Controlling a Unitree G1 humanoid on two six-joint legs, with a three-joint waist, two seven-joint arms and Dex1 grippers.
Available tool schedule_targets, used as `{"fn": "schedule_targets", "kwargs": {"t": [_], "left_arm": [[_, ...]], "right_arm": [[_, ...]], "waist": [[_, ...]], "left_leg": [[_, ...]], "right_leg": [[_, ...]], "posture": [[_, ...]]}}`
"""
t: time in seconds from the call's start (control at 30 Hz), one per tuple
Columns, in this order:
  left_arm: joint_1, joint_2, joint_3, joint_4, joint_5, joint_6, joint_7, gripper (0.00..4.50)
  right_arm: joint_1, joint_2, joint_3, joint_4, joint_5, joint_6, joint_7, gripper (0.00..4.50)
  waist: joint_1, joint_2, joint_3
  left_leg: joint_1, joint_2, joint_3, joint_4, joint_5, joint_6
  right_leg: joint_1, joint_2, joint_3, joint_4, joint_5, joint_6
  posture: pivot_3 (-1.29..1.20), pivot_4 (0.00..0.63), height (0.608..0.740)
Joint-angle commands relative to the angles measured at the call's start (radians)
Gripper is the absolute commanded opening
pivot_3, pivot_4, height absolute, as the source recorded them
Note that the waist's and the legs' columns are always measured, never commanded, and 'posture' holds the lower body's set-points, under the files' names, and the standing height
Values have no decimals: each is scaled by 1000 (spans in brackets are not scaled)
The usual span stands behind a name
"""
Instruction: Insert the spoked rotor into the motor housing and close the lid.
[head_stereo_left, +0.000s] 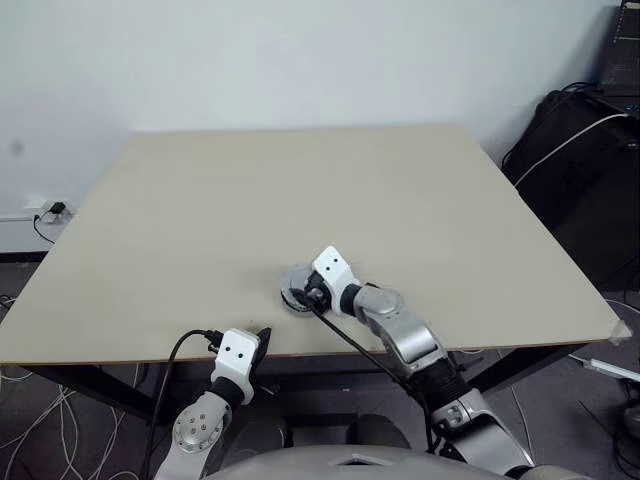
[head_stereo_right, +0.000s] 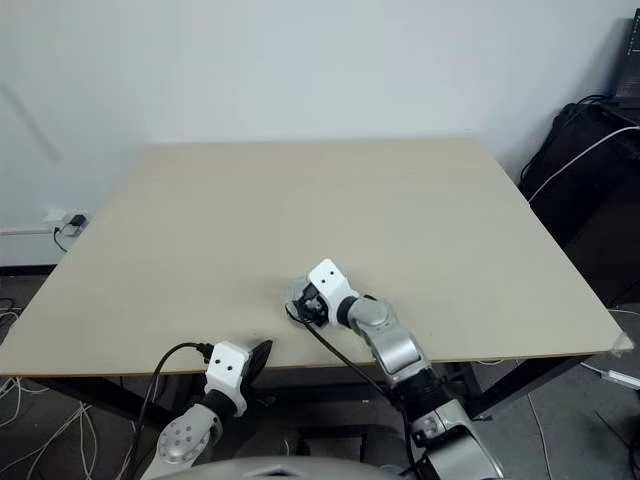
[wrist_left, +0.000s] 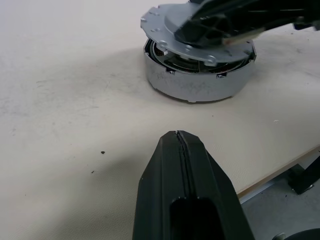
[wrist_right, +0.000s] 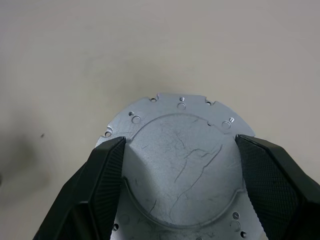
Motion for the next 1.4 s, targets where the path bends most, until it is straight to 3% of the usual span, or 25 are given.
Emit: {"fn": "schedule_targets", "kwargs": {"t": [0.03, 1.4], "left_arm": [[-9, -8, -8, -43, 0, -6, 4, 0], [-9, -12, -22, -80, 6, 30, 11, 0]], "right_arm": [[-19, -12, 10, -49, 7, 34, 33, 3191], [-105, 0, 107, 14, -98, 357, -36, 3191]], "waist": [[0, 0, 0], [-1, 8, -16]], "left_leg": [[0, 0, 0, 0, 0, 0], [3, 0, 0, 0, -1, -3]], "right_leg": [[0, 0, 0, 0, 0, 0], [3, -2, -1, 1, -1, -2]], "posture": [[0, 0, 740], [0, 0, 740]]}}
